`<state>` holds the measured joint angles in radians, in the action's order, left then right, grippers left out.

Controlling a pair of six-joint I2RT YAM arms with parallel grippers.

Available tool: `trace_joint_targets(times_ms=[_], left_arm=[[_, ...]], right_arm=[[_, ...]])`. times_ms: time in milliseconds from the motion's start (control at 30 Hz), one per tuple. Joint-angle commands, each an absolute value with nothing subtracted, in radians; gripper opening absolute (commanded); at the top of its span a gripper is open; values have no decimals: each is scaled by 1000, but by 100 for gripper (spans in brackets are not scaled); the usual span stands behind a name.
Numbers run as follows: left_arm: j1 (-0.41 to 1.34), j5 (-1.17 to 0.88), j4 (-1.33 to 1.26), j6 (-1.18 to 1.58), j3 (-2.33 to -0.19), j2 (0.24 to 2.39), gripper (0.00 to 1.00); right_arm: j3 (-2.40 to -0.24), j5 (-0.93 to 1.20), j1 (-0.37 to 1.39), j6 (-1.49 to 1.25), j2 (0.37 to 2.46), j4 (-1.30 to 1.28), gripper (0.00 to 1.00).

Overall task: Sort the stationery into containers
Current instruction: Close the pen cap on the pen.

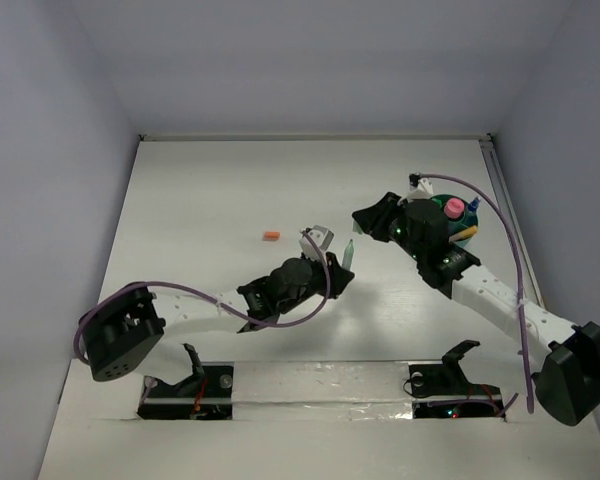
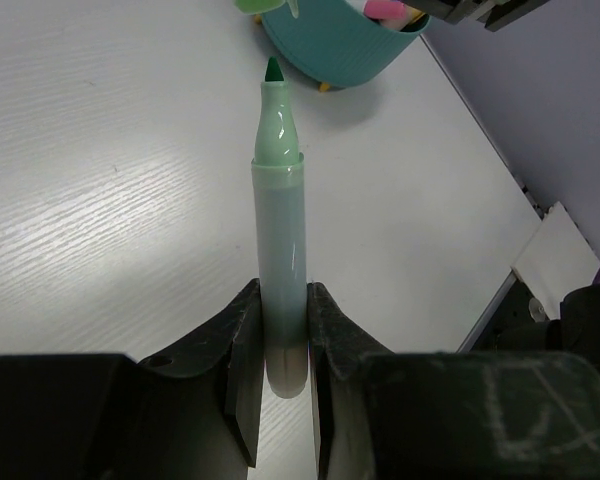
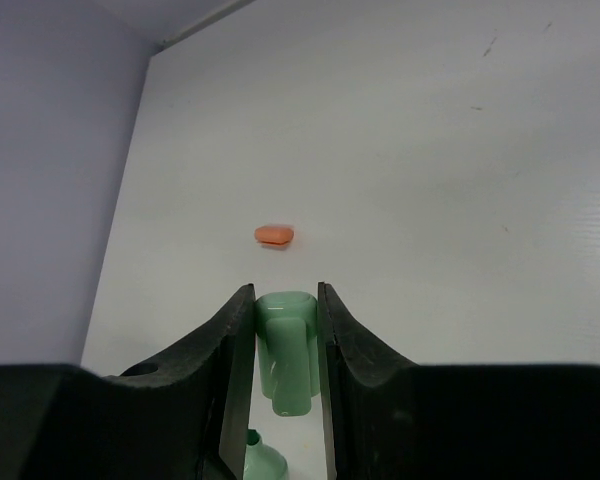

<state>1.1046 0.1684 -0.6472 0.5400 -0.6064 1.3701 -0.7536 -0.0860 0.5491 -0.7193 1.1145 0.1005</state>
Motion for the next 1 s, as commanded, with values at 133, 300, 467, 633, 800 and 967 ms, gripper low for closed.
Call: trace_joint_targets(times_ms=[133,300,467,633,800,967], left_arm=[[1109,161,-673,520,-676,1387,0],[1109,158,-684,520,-687,1417,0],[1109,150,-698,525,-699,1437,0],[1109,158,-693,519,-703,1436,0],[1109,166,-698,514,-696,1424,0],[1109,184,-684,503,-699,1408,0]], right_arm=[[-724,-80,558,-730,1068,173,0],[-715,-90,577,-730,1068,175,0],[-704,-112,597,-730,1065,179,0],[-703,-133,597,-724,1034,167,0],[-721,-143,597,-701,1029,146,0],[-718,-141,606,-699,1032,149,0]])
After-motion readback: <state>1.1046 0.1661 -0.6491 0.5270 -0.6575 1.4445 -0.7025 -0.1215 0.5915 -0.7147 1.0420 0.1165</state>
